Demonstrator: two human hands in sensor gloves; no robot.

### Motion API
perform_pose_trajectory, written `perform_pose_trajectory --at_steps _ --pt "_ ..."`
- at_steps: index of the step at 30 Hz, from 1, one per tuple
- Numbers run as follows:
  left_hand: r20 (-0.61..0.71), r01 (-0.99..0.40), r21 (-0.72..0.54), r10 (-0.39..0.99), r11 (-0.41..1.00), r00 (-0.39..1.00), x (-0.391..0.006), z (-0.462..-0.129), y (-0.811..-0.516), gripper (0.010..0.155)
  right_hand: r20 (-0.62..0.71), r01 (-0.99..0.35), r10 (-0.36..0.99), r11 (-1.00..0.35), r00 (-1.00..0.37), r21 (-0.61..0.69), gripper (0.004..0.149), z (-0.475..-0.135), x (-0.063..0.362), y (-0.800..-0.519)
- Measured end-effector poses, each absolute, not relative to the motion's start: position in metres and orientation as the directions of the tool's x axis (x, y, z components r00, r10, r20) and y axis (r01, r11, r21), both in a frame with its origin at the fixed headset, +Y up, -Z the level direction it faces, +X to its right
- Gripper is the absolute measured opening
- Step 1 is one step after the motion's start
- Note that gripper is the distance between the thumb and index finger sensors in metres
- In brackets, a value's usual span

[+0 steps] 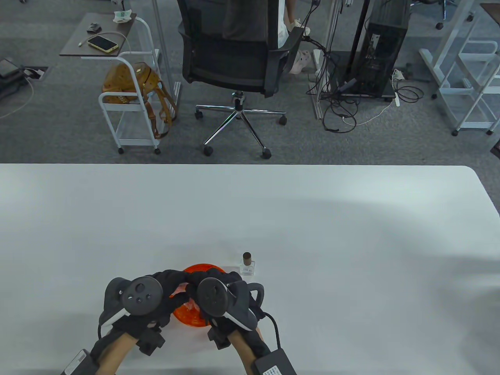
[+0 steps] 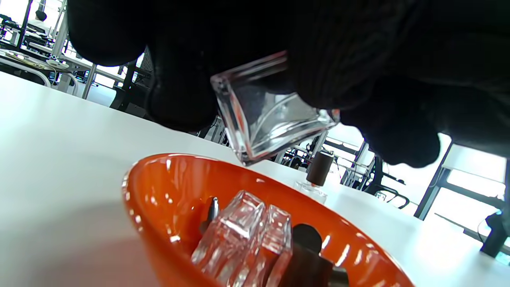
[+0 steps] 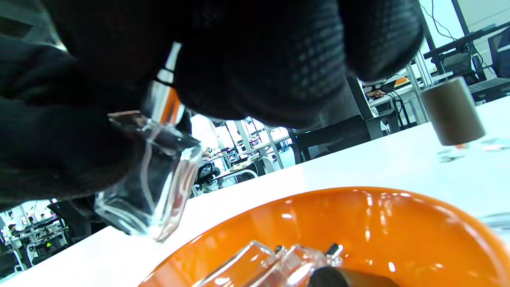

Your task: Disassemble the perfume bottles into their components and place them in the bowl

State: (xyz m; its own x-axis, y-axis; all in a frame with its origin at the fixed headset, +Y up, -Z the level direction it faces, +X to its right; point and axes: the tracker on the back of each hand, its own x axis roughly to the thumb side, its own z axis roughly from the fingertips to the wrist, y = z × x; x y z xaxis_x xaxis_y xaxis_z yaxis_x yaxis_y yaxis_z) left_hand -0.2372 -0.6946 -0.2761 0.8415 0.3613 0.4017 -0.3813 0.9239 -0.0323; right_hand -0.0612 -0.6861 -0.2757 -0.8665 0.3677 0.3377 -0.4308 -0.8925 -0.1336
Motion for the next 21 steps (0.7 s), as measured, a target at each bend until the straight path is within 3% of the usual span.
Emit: perform_pose_trajectory --at_steps 3,12,18,21 --pt "0.397 -0.386 -0.015 0.360 0.923 0.845 -0.237 -0.277 -0.694 0.054 0.341 -0.433 0.377 -0.896 -0.861 -0.103 0.047 -0.275 -0.062 -0.685" --pt "0.369 -0.397 -0.022 0.376 0.918 0.850 -0.239 -0.279 -0.695 0.055 0.361 -0.422 0.348 -0.894 -0.865 -0.150 0.042 -0.273 -0.060 -0.679" --pt "0.239 -0.381 0.068 0.356 0.922 0.903 -0.259 -0.283 -0.690 0.055 0.315 -0.439 0.333 -0.816 -0.889 -0.376 0.043 -0.273 -0.037 -0.665" --pt "0.219 -0.396 0.076 0.372 0.915 0.902 -0.262 -0.284 -0.689 0.056 0.258 -0.372 0.302 -0.880 -0.918 -0.294 0.044 -0.280 -0.046 -0.680"
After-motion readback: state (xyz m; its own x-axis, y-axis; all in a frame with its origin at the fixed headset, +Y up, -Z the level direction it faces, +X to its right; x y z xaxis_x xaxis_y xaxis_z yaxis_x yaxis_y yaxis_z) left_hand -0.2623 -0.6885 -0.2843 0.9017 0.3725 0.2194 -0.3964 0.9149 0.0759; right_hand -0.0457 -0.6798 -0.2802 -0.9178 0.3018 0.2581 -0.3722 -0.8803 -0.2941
